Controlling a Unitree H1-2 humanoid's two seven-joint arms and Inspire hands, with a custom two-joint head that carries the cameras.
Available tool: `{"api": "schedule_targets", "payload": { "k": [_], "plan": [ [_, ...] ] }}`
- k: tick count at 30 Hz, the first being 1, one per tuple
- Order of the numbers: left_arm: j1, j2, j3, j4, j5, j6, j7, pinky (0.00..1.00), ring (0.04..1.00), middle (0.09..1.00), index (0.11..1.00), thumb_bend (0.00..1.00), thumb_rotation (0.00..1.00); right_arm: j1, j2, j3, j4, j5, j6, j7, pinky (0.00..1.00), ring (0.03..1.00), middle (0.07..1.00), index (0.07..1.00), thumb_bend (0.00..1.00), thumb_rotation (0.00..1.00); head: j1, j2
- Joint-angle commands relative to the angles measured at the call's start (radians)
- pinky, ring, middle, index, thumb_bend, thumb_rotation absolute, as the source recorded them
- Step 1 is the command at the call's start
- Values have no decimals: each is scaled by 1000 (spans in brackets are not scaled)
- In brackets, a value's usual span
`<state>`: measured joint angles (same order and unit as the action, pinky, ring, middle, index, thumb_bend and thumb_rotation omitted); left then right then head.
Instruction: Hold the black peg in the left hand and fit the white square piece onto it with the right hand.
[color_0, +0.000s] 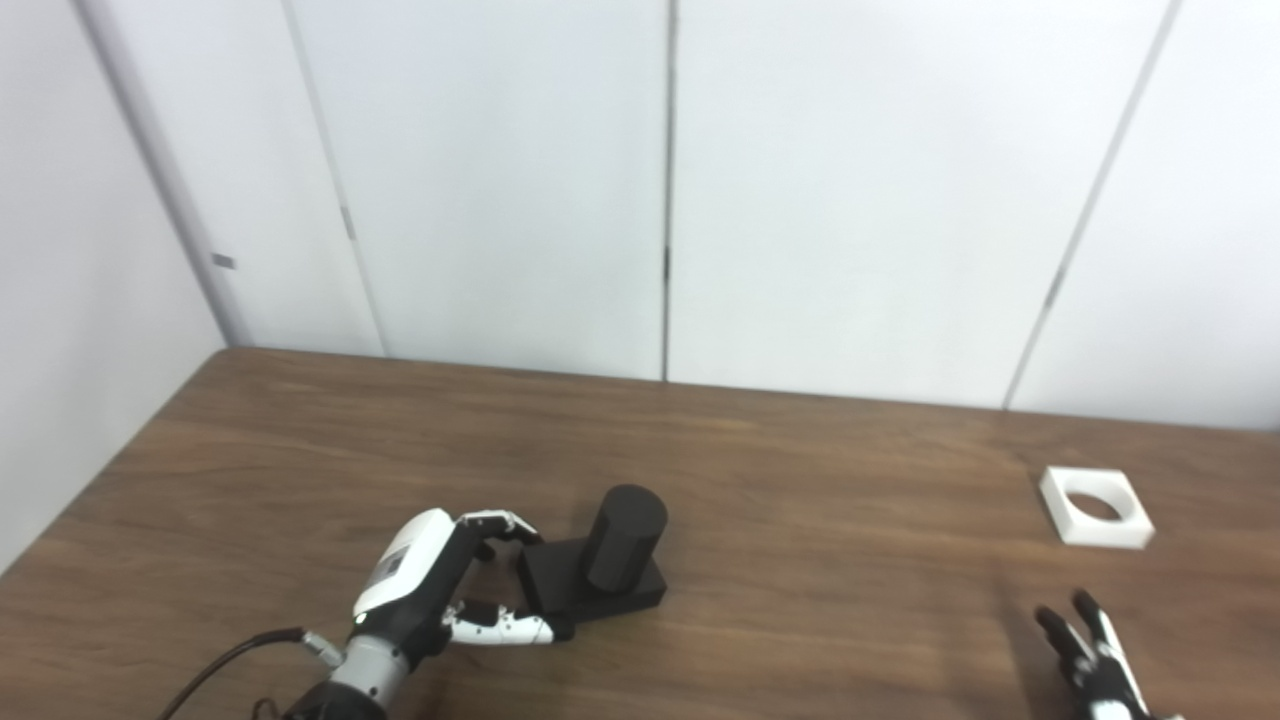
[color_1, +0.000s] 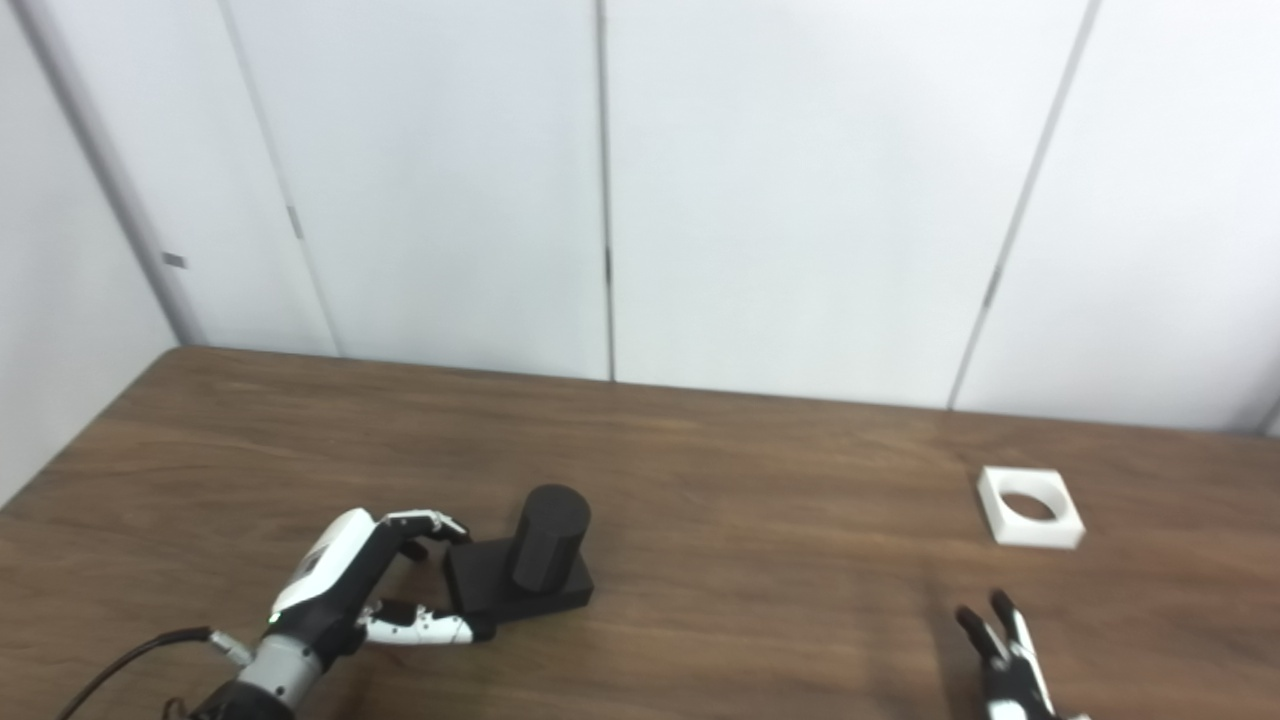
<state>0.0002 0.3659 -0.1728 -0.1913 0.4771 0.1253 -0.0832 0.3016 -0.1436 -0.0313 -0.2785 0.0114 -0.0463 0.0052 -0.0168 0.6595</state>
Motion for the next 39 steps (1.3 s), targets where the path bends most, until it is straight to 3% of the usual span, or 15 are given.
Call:
{"api": "schedule_targets", "payload": {
  "k": [1,6,17,25,27,33,39],
  "plan": [
    [7,-6,-28,-46,-19,-32,-39,735,823,766,489,500,46,19,35,23,-19,-9,15,7,1000,974,929,1000,530,1000,-3,2],
    [38,-18,-73,-68,-41,-84,-70,733,829,763,489,501,44,15,45,39,-45,-21,50,-14,1000,972,922,1000,567,1000,-46,32],
    [95,-47,-185,-84,-57,-127,-131,720,838,777,489,503,44,13,52,67,-90,-23,104,-38,1000,975,919,1000,589,1000,-83,72],
    [119,-43,-268,-94,-17,-127,-164,745,845,772,490,504,45,23,58,83,-111,-30,118,-51,1000,969,914,1000,576,1000,-116,58],
    [128,-36,-285,-99,-8,-128,-170,752,843,769,490,504,46,28,66,91,-121,-33,124,-56,1000,966,911,1000,571,1000,-162,40],
    [153,-37,-305,-112,136,-109,-129,922,815,743,489,511,44,33,77,114,-133,-30,119,-67,1000,966,920,1000,551,993,-201,33],
    [164,-42,-294,-104,284,-107,-101,910,804,735,488,513,41,31,74,122,-130,-31,103,-75,1000,959,920,1000,529,1000,-206,42]
  ]
}}
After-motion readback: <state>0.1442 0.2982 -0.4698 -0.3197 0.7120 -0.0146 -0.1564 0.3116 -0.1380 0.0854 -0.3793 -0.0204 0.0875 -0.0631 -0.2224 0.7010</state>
